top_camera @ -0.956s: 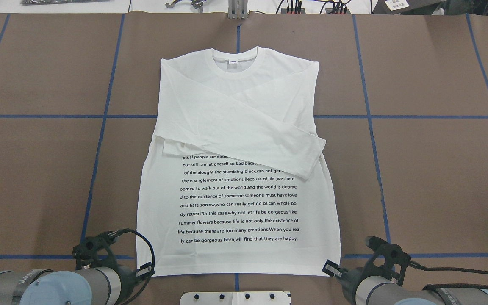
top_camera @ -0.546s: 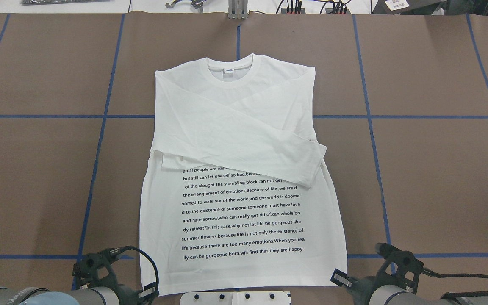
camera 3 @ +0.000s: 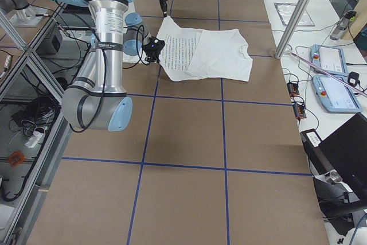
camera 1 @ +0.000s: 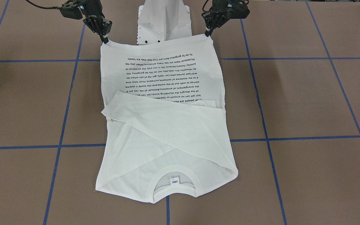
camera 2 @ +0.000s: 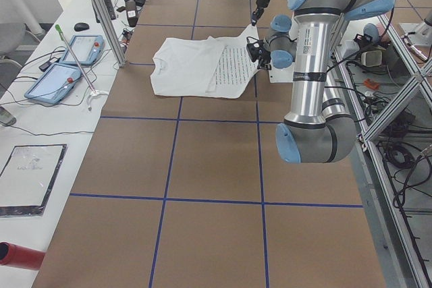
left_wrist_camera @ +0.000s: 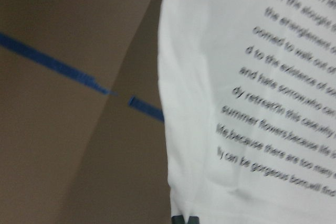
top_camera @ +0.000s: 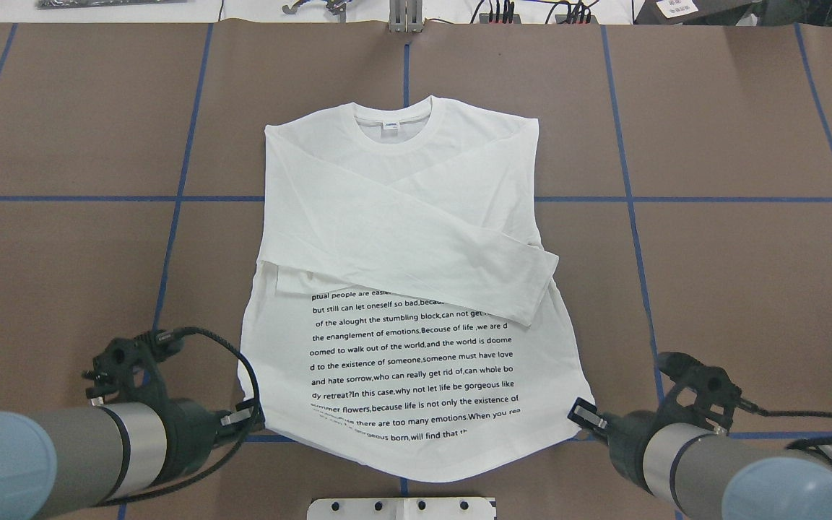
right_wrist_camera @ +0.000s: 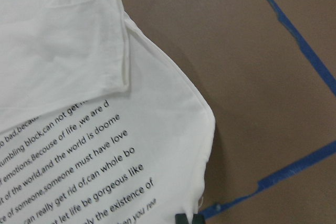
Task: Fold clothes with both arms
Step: 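Lift both hem corners and fold them toward the collar with both grippers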
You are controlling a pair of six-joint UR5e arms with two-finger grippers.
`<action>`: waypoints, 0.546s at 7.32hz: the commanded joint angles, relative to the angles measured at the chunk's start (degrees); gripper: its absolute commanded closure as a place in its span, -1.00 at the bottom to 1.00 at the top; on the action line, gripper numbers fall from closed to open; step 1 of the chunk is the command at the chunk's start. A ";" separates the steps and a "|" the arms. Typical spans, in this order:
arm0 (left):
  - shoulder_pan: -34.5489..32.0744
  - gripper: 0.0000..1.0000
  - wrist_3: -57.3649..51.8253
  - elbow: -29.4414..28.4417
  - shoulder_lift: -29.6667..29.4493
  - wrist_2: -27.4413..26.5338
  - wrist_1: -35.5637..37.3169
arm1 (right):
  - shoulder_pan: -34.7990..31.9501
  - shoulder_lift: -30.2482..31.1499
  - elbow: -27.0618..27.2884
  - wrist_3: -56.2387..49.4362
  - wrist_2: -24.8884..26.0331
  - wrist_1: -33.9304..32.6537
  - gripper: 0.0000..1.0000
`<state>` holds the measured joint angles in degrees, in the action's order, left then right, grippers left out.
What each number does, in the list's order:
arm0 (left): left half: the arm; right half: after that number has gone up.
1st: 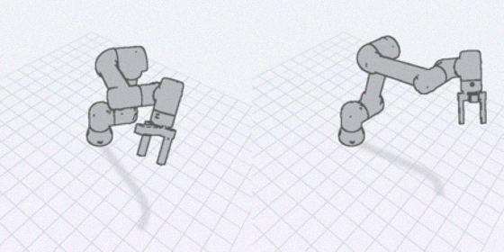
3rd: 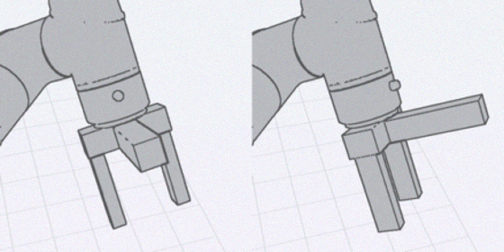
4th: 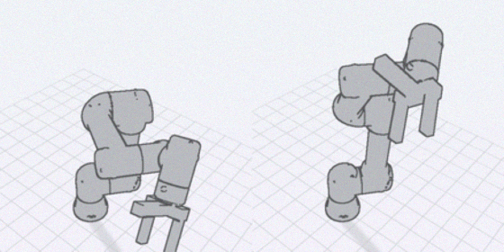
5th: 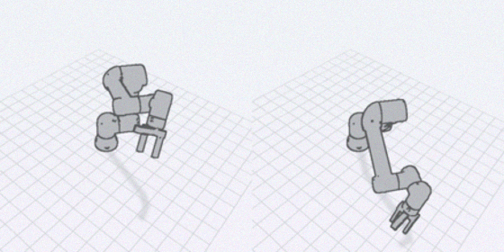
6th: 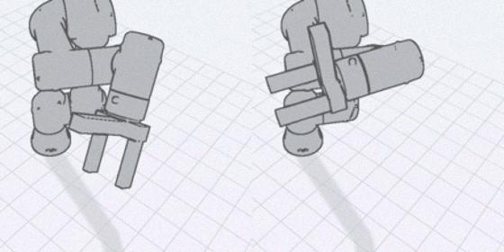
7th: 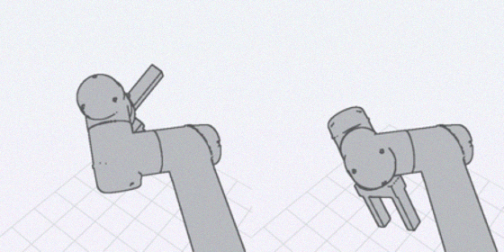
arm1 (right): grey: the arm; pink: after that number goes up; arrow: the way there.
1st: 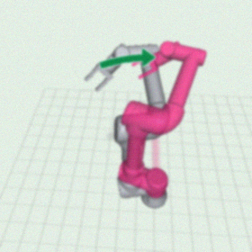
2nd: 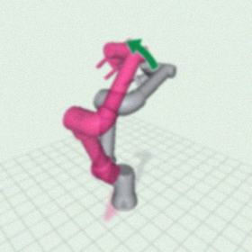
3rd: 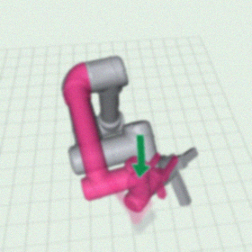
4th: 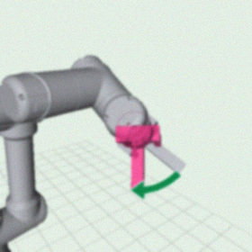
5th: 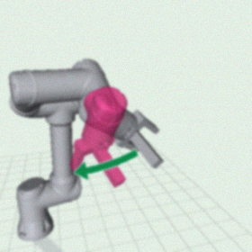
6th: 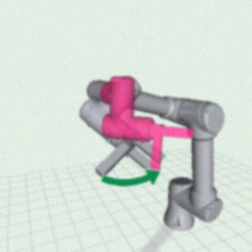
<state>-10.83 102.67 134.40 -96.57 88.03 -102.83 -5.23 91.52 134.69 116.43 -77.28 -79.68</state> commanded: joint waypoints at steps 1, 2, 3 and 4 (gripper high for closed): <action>-9.96 1.00 -11.75 -2.10 -1.95 2.04 0.17 | -12.82 -12.44 -5.73 -8.28 -8.36 -6.15 1.00; -15.22 1.00 -15.54 -6.82 -3.87 3.01 -0.61 | -18.79 -18.95 -9.67 -11.10 -13.37 -9.93 1.00; -20.50 1.00 -20.10 -13.57 -9.28 4.50 -0.62 | -23.47 -22.41 -13.62 -16.18 -15.95 -11.19 1.00; -24.20 1.00 -23.10 -18.77 -12.55 5.12 -0.70 | -27.17 -23.92 -17.06 -19.10 -16.67 -10.94 1.00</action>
<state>-29.70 84.02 122.31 -104.70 92.03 -103.38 -27.04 71.00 122.13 101.70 -91.71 -89.75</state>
